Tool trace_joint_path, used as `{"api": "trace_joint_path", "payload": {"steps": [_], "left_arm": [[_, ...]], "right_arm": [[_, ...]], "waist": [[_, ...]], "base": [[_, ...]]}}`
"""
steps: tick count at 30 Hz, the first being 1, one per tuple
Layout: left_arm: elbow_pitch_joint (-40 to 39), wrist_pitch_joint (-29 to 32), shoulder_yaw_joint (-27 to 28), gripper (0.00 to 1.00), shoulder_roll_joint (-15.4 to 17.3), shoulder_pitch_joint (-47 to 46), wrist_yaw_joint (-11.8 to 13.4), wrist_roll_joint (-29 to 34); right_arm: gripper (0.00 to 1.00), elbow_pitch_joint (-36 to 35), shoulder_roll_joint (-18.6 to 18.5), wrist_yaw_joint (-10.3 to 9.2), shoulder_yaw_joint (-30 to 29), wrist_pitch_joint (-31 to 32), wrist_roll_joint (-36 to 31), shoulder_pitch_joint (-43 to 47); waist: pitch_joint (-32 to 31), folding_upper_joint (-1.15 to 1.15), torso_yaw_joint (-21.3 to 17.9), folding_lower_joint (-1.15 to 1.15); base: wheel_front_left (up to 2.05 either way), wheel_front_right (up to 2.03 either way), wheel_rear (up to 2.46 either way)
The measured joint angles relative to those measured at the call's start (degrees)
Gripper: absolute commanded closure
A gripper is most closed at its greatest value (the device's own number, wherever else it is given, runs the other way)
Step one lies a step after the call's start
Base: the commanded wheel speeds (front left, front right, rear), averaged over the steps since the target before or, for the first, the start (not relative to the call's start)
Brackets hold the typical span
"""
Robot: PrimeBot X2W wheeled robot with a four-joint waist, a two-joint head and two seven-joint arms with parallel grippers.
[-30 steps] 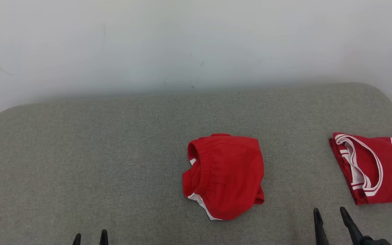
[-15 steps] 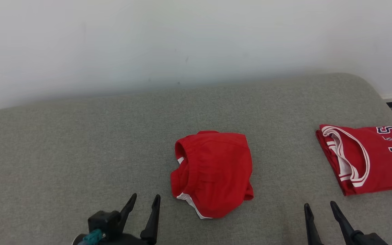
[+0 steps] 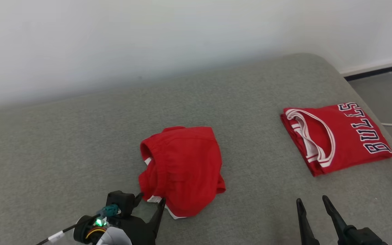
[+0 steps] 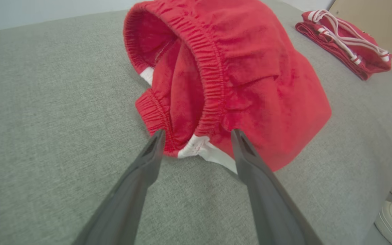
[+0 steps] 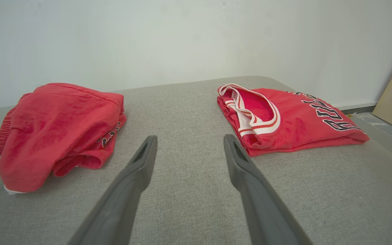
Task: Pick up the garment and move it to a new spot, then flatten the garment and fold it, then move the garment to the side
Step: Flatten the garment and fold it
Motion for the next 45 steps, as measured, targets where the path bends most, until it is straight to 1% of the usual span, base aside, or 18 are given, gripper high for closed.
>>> {"api": "trace_joint_path", "payload": {"steps": [2,8,9,10,11,13,16,18,20,25,28,32,33,35,37,39,42,45], "left_arm": [[1.37,0.1,-1.11,0.0,0.7,-0.87,0.0,0.51],[4.69,-0.92,-1.47,0.0,0.76,-3.11,0.0,0.05],[5.03,-0.9,-1.78,0.02,0.75,-3.34,0.0,-0.05],[5.44,-0.9,-2.08,0.7,0.74,-3.48,0.0,-0.3],[5.7,-0.85,-2.34,1.0,0.73,-3.55,0.0,-0.73],[5.89,-0.51,-3.03,1.0,0.69,-3.78,-0.01,-2.18],[5.28,-1.9,-2.15,1.0,0.51,-4.21,-0.01,-3.39],[3.35,-2.69,-1.23,1.0,-0.43,-4.52,0.01,-6.31],[0.51,-2.93,-1.54,1.0,-2.07,-5.52,0.0,-8.23],[-7.48,-0.73,-3.98,1.0,-4.42,-11.08,0.0,-12.61],[-11.34,-0.13,-5.43,1.0,-6.15,-15.01,0.0,-16.33],[-13.16,-0.78,-7.46,1.0,-6.88,-20.67,0.01,-19.71],[-13.45,-1.42,-8.12,1.0,-6.88,-21.87,0.33,-20.63],[-14.66,-3.1,-10.32,1.0,-6.88,-24.78,1.75,-24.3],[-15.14,-4.76,-12.45,1.0,-7.01,-28.23,3.89,-25.55],[-15.59,-6.34,-14.25,1.0,-7.05,-31.13,5.71,-28.13],[-14.14,-7.54,-16.49,1.0,-7.06,-33.35,9.17,-28.27],[-10.67,-7.64,-17.33,1.0,-7.04,-32.28,12.52,-27.67]], "right_arm": [[0.0,0.08,0.01,0.0,0.11,-0.15,0.05,-0.19],[0.0,0.4,0.01,0.0,0.27,-0.27,0.14,-0.41],[0.0,0.43,0.02,0.0,0.36,-0.41,0.15,-0.43],[0.0,0.47,0.03,0.0,0.41,-0.43,0.15,-0.46],[0.0,0.52,0.03,0.0,0.44,-0.49,0.19,-0.48],[0.0,0.54,0.04,0.0,0.44,-0.59,0.23,-0.52],[0.0,0.56,0.05,0.0,0.46,-0.65,0.22,-0.54],[0.0,0.55,0.07,0.0,0.37,-0.65,0.22,-0.55],[0.0,0.56,0.1,0.0,0.21,-0.65,0.21,-0.54],[0.0,0.58,0.1,0.0,0.27,-0.59,0.13,-0.51],[0.0,0.45,0.12,0.0,0.43,-0.57,0.13,-0.52],[0.0,0.48,0.12,0.0,0.7,-0.41,0.13,-0.65],[0.0,0.51,0.13,0.0,0.79,-0.41,0.13,-0.73],[0.0,0.63,0.14,0.0,1.04,-0.41,0.13,-1.0],[0.0,0.75,0.15,0.0,1.09,-0.42,0.15,-1.03],[0.0,0.88,0.15,0.0,1.16,-0.49,0.25,-1.04],[0.0,1.09,0.19,0.0,1.2,-0.65,0.47,-1.05],[0.0,1.07,0.18,0.0,0.88,-0.69,0.65,-1.01]], "waist": [[0.4,0.0,-1.14,0.0],[1.53,0.0,-3.74,0.0],[1.67,0.0,-4.04,0.0],[1.79,0.0,-4.29,0.0],[1.88,0.0,-4.5,0.0],[1.96,0.0,-4.77,0.0],[1.81,0.0,-4.79,0.0],[1.67,0.0,-4.69,0.0],[1.48,0.0,-4.42,0.0],[0.86,0.0,-3.66,0.0],[0.71,0.0,-3.26,0.0],[0.75,0.0,-3.19,-0.01],[0.79,0.0,-3.23,-0.01],[0.9,0.0,-3.35,-0.01],[1.07,0.0,-3.35,-0.01],[1.19,0.0,-3.26,0.0],[1.21,0.0,-2.92,-0.01],[1.28,0.0,-2.19,-0.01]], "base": [[0.0,0.0,0.0],[0.0,0.0,0.0],[0.0,0.0,0.0],[0.0,0.0,0.0],[0.0,0.0,0.0],[0.0,0.0,0.0],[0.0,0.0,0.0],[0.0,0.0,0.0],[0.0,0.0,0.0],[0.0,0.0,0.0],[0.0,0.0,0.0],[0.0,0.0,0.0],[0.0,0.0,0.0],[0.0,0.0,0.0],[0.0,0.0,0.0],[0.0,0.0,0.0],[0.0,0.0,0.0],[0.0,0.0,0.0]]}}
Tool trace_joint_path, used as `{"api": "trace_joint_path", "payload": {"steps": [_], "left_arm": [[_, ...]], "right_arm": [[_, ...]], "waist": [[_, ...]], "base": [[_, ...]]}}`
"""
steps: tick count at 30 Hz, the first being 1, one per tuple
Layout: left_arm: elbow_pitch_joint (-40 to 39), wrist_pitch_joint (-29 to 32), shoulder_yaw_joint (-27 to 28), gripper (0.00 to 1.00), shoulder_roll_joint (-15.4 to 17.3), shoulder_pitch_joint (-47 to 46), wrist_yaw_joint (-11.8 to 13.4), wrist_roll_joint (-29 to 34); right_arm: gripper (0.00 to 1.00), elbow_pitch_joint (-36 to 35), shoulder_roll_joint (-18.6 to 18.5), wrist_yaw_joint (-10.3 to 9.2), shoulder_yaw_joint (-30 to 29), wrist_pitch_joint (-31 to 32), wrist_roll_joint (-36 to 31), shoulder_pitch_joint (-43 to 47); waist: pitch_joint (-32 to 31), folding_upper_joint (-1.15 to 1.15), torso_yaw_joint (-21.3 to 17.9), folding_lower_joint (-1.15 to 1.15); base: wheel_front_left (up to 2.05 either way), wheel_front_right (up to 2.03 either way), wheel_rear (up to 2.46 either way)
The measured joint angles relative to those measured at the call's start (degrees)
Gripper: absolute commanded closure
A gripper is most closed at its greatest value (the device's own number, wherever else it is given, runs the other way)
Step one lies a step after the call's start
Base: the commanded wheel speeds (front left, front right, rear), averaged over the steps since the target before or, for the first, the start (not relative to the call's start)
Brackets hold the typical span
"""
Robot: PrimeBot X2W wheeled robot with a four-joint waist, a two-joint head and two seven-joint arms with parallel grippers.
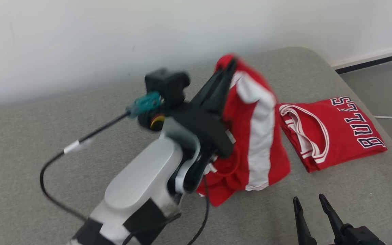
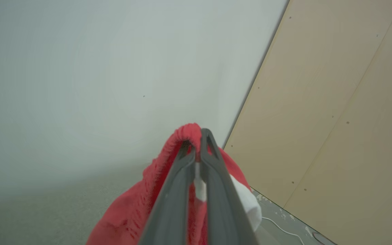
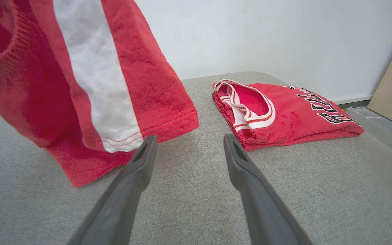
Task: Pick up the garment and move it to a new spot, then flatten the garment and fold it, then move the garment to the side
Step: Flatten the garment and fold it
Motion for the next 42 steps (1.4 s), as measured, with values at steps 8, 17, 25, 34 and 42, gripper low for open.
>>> {"api": "trace_joint_path", "payload": {"steps": [8,17,25,34,42], "left_arm": [[6.65,1.79,1.44,1.0,8.6,15.18,6.71,-2.27],[4.91,3.04,5.02,1.0,13.59,25.61,8.18,-7.66],[5.04,0.3,5.94,0.64,16.55,27.74,7.91,-7.0],[8.62,-5.38,4.55,0.0,16.57,27.7,6.95,-2.74],[-1.13,-8.01,14.65,0.0,14.37,34.84,7.57,6.44]], "right_arm": [[0.0,-0.16,0.03,0.0,-0.07,-0.23,0.09,0.03],[0.0,-0.65,0.04,0.0,0.51,0.02,0.08,-0.32],[0.0,-0.91,0.05,0.0,1.32,0.44,0.07,-0.64],[0.0,-1.3,-0.02,0.0,1.21,0.9,0.0,-0.6],[0.0,-2.19,-0.27,0.0,-0.18,1.55,0.0,0.92]], "waist": [[0.35,0.0,3.19,0.0],[0.95,0.0,7.51,0.0],[0.99,0.0,8.59,0.0],[0.29,0.0,7.61,0.0],[-1.08,0.0,7.81,0.0]], "base": [[0.0,0.0,0.0],[0.0,0.0,0.0],[0.0,0.0,0.0],[0.0,0.0,0.0],[0.0,0.0,0.0]]}}
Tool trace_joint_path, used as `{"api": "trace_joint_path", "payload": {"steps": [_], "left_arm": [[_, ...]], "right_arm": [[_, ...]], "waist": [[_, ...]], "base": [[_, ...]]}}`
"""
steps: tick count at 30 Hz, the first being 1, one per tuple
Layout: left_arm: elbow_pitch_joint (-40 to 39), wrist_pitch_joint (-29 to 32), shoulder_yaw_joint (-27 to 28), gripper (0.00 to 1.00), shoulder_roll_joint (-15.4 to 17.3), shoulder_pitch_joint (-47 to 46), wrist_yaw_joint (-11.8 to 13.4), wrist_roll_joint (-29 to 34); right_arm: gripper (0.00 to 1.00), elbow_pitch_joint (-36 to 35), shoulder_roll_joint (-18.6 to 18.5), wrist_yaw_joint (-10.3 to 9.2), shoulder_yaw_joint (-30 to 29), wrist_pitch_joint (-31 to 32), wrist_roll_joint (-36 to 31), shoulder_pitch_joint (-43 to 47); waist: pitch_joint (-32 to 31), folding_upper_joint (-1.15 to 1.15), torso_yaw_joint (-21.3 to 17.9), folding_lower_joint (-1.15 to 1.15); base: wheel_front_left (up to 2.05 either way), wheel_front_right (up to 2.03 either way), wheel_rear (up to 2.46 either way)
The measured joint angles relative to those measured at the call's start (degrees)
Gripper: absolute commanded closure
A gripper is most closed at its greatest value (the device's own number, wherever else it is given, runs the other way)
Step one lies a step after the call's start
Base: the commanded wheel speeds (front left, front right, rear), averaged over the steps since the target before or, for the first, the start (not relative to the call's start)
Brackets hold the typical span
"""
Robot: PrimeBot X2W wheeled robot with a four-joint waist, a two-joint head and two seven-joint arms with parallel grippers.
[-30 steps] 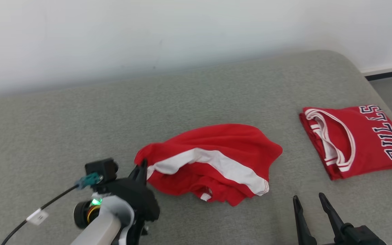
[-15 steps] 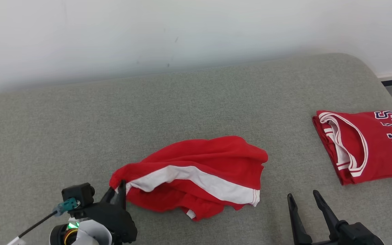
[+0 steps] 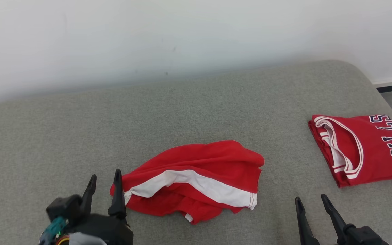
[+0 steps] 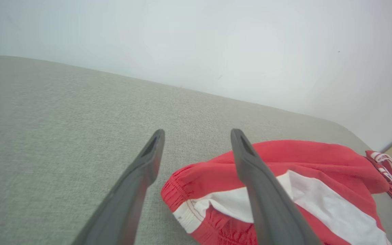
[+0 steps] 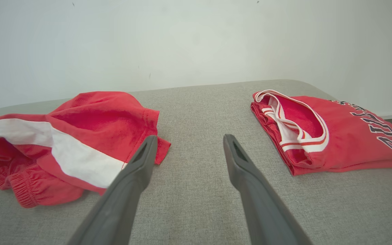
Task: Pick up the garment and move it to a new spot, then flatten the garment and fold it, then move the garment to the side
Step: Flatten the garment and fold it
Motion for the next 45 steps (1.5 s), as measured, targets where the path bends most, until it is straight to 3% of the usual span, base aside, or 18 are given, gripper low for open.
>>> {"api": "trace_joint_path", "payload": {"steps": [3,7,11,17,27,43,45], "left_arm": [[-7.13,-0.05,6.37,0.0,-2.23,6.26,-1.68,6.57],[-12.63,-0.05,12.43,0.0,-5.17,14.37,-6.49,13.96],[-14.62,-0.05,16.82,0.0,-7.84,20.1,-11.07,19.54],[-15.01,-0.05,22.17,0.0,-11.07,25.09,-15.61,23.66],[-14.95,-0.05,25.52,0.0,-13.33,24.73,-18.64,27.35],[-14.44,-0.05,26.42,0.0,-14.12,22.56,-19.69,28.51],[-14.47,-0.05,26.55,0.0,-14.13,22.54,-19.71,28.61]], "right_arm": [[0.0,-0.33,-0.02,0.0,-0.05,0.11,0.0,0.2],[0.0,-0.54,-0.21,0.0,-0.02,0.63,0.03,0.27],[0.0,-0.65,-0.38,0.0,0.18,1.3,0.45,0.24],[0.0,0.65,-1.0,0.0,1.25,6.06,4.13,-1.62],[0.0,8.75,-1.22,0.0,1.24,22.34,12.05,-13.95],[0.0,21.49,-2.02,0.0,3.78,22.1,14.69,-25.07],[0.8,21.91,-2.4,0.0,4.78,21.57,15.17,-25.81]], "waist": [[-0.51,0.0,0.44,0.0],[-1.18,0.0,1.01,0.0],[-1.51,0.0,1.83,0.0],[-1.62,0.0,3.06,0.0],[0.0,0.0,4.7,0.01],[2.9,0.0,8.41,0.01],[3.07,0.0,8.58,0.01]], "base": [[0.0,0.0,0.0],[0.0,0.0,0.0],[0.0,0.0,0.0],[0.0,0.0,0.0],[0.0,0.0,0.0],[0.0,0.0,0.0],[0.0,0.0,0.0]]}}
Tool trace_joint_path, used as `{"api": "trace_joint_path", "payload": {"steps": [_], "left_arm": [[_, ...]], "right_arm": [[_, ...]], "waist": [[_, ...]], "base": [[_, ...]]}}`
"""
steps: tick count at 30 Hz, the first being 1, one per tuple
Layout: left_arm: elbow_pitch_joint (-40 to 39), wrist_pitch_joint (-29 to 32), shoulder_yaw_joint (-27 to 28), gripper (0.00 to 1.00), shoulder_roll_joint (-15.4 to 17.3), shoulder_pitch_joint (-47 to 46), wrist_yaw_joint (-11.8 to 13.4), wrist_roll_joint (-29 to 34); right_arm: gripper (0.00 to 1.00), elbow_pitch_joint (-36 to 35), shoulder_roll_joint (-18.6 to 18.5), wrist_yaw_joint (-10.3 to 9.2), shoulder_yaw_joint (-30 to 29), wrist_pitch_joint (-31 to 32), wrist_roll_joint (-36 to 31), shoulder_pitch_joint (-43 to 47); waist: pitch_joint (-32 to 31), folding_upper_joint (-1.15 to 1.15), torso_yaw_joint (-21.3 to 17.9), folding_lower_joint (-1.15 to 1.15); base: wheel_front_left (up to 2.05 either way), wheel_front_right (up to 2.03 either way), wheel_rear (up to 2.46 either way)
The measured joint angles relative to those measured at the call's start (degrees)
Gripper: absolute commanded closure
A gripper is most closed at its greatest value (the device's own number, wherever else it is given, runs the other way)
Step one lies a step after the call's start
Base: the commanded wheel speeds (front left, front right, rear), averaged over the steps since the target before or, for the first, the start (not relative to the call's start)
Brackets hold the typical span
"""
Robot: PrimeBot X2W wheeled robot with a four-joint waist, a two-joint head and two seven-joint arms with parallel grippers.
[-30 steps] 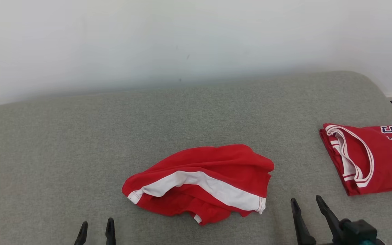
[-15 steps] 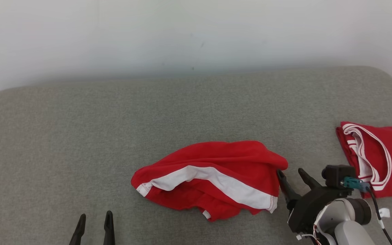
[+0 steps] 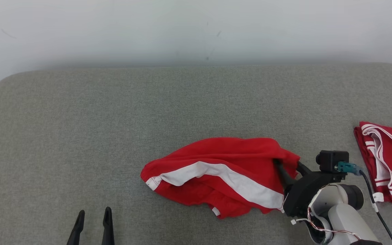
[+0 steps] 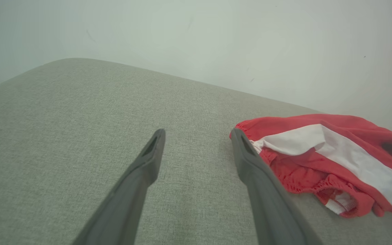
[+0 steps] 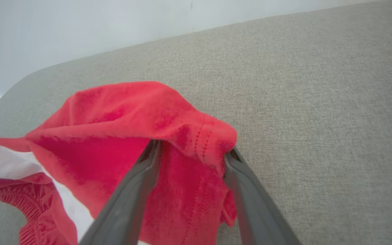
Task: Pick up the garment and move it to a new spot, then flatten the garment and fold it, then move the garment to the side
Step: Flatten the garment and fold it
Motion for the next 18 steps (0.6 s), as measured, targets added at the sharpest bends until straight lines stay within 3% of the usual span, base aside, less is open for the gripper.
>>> {"api": "trace_joint_path", "payload": {"steps": [1,10,18], "left_arm": [[0.0,0.0,0.01,0.0,-0.03,-0.03,0.0,0.07],[-0.12,0.0,-0.23,0.0,-0.15,-1.1,-0.29,0.16],[0.05,0.0,-1.93,0.0,-0.18,-2.25,-0.36,0.42]], "right_arm": [[1.0,-0.02,-0.09,0.0,0.19,-0.7,0.33,-0.35],[1.0,2.41,-0.99,0.0,-3.16,-1.96,2.21,-6.72],[0.97,10.79,-1.12,0.0,-6.23,-2.97,0.09,-14.58]], "waist": [[0.09,0.0,0.08,0.0],[1.18,0.0,0.79,0.0],[2.43,0.0,2.92,0.0]], "base": [[0.0,0.0,0.0],[0.0,0.0,0.0],[0.0,0.0,0.0]]}}
